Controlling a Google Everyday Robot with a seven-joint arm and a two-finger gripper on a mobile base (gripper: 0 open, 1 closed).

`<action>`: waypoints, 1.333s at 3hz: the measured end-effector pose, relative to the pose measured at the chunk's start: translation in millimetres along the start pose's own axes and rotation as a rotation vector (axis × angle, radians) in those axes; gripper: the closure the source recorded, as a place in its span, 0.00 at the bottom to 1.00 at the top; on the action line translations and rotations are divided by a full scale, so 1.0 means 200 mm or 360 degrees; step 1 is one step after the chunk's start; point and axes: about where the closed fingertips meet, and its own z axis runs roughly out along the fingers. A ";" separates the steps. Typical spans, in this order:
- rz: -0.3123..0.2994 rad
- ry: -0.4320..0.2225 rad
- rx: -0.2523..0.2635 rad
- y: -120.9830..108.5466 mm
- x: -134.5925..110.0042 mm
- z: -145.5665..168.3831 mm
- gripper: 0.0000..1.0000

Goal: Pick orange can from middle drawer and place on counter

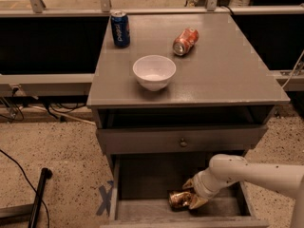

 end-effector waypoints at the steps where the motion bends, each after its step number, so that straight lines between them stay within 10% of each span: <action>1: -0.0003 -0.0195 0.0103 -0.02 -0.08 -0.06 0.75; 2: -0.0119 -0.0356 0.0274 0.00 -0.16 -0.25 1.00; 4: -0.0301 -0.0271 0.0326 0.06 -0.41 -0.66 1.00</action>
Offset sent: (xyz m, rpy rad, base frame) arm -0.0168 0.0006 0.0883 0.3586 -0.2102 0.0569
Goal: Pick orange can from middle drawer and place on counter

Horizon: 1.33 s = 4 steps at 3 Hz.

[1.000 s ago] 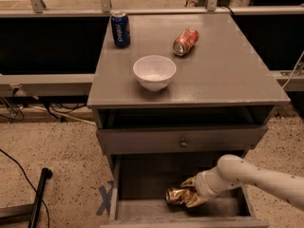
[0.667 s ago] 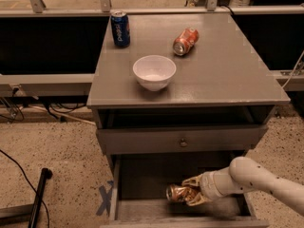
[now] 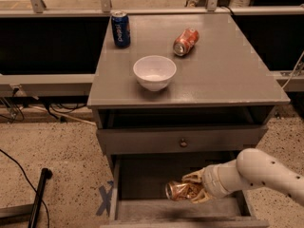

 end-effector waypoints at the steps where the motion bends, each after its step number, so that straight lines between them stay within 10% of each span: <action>1: -0.0142 0.0137 -0.0122 -0.13 -0.14 -0.26 1.00; 2: -0.0214 0.0128 -0.0188 -0.19 -0.19 -0.52 1.00; 4: -0.0222 0.0097 -0.0161 -0.20 -0.21 -0.55 1.00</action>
Offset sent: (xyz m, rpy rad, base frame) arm 0.0031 -0.0478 0.1644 -0.1487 -0.0277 0.1706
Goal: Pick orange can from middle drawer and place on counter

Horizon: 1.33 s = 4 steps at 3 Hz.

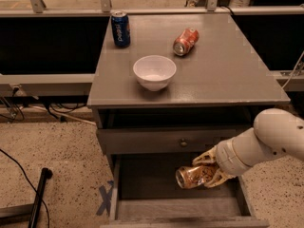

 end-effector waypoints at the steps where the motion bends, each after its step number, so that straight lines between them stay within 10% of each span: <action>1: -0.0052 -0.0038 0.0172 -0.08 -0.04 -0.26 1.00; 2: -0.0131 -0.0002 0.0349 -0.15 -0.10 -0.67 1.00; 4: -0.0140 0.0163 0.0336 -0.42 -0.03 -1.21 1.00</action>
Offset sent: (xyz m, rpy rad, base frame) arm 0.0001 -0.0764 0.2480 0.1480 -0.3657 -0.0254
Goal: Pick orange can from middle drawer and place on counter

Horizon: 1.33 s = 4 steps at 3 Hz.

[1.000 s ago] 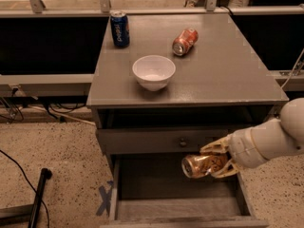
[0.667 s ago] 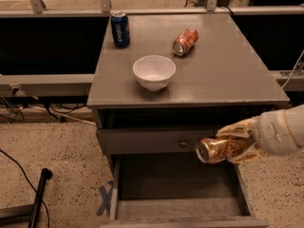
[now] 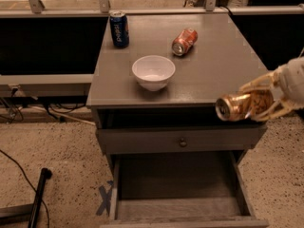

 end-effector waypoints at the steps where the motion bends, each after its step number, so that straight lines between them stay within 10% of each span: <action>1: 0.0111 0.0069 -0.0071 -0.22 0.18 -0.02 1.00; 4: 0.0343 0.0065 -0.0115 -0.59 0.50 0.15 1.00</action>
Offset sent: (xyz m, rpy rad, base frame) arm 0.1494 -0.0229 0.0684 -0.0922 0.0791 -0.1939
